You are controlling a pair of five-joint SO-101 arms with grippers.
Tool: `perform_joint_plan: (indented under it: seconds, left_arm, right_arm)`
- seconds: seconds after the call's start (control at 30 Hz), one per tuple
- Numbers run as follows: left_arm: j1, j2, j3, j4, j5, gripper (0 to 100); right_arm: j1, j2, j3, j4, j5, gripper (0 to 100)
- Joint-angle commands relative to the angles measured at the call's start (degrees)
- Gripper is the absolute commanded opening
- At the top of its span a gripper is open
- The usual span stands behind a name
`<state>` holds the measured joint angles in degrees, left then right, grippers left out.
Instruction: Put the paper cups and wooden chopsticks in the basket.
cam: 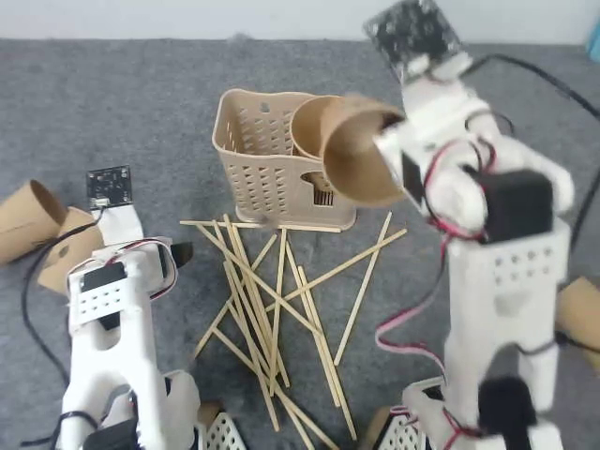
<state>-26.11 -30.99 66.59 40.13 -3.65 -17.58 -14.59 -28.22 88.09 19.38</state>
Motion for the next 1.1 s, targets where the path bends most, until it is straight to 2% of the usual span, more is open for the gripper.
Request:
perform_joint_plan:
  seconds: [0.0, 0.23, 0.5, 0.57, 0.77, 0.83, 1.07]
  left_arm:
    - [0.4, -1.6, -0.5, -1.4, -0.6, 32]
    - [0.4, -1.6, -0.6, -1.4, -0.6, 32]
    - [0.4, -1.6, -0.6, -1.5, -0.6, 32]
    - [0.4, -1.6, -0.6, -1.5, -0.6, 32]
    - [0.5, -1.5, -0.6, -1.5, -0.6, 32]
    - [0.5, -1.5, -0.6, -1.5, -0.6, 32]
    - [0.5, -1.5, -0.6, -1.5, -0.6, 32]
  right_arm:
    - [-1.5, 5.5, -6.7, -2.9, -1.2, 0.8]
    - [-0.8, 17.2, -12.3, -2.1, -1.2, 0.8]
    - [-0.1, 21.9, -15.5, 0.0, -1.1, 1.5]
    - [-0.1, 22.1, -15.7, 0.8, -1.5, 6.6]
    - [-1.1, 21.8, -18.4, 2.9, -1.5, 31.8]
    - [-1.1, 21.9, -22.5, 4.6, -1.6, 33.6]
    - [-1.1, 21.9, -40.6, 14.5, -1.6, 30.5]
